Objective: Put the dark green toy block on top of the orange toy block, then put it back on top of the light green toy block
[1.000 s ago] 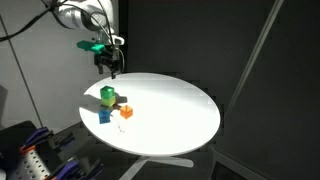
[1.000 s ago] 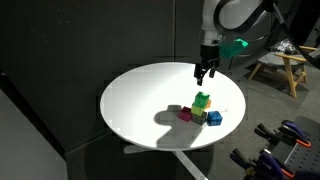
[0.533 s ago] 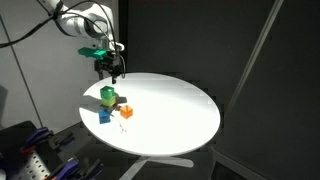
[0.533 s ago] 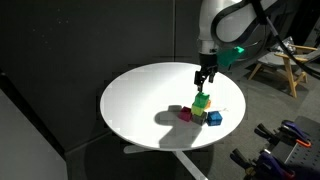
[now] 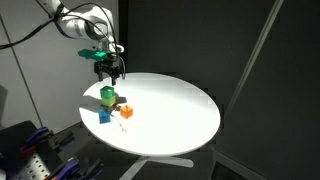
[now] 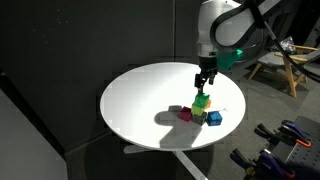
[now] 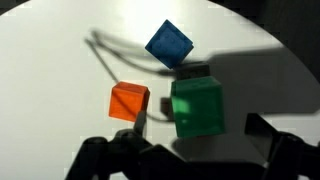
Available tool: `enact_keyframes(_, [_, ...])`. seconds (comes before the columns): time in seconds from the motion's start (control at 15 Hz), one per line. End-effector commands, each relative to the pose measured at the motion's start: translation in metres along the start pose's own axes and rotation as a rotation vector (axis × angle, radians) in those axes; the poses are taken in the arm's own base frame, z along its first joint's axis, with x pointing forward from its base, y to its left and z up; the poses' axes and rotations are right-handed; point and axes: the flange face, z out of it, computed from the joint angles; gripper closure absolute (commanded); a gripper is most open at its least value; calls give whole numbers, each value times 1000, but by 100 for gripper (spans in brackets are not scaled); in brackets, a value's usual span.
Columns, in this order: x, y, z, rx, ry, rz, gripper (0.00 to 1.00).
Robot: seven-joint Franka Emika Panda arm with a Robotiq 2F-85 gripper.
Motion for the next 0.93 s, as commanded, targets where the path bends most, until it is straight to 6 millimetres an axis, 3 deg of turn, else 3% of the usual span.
enact_keyframes(0.0, [0,0,-1,0,-1,0,0])
enact_keyframes(0.87, [10,-9,18,13,36,-78,0])
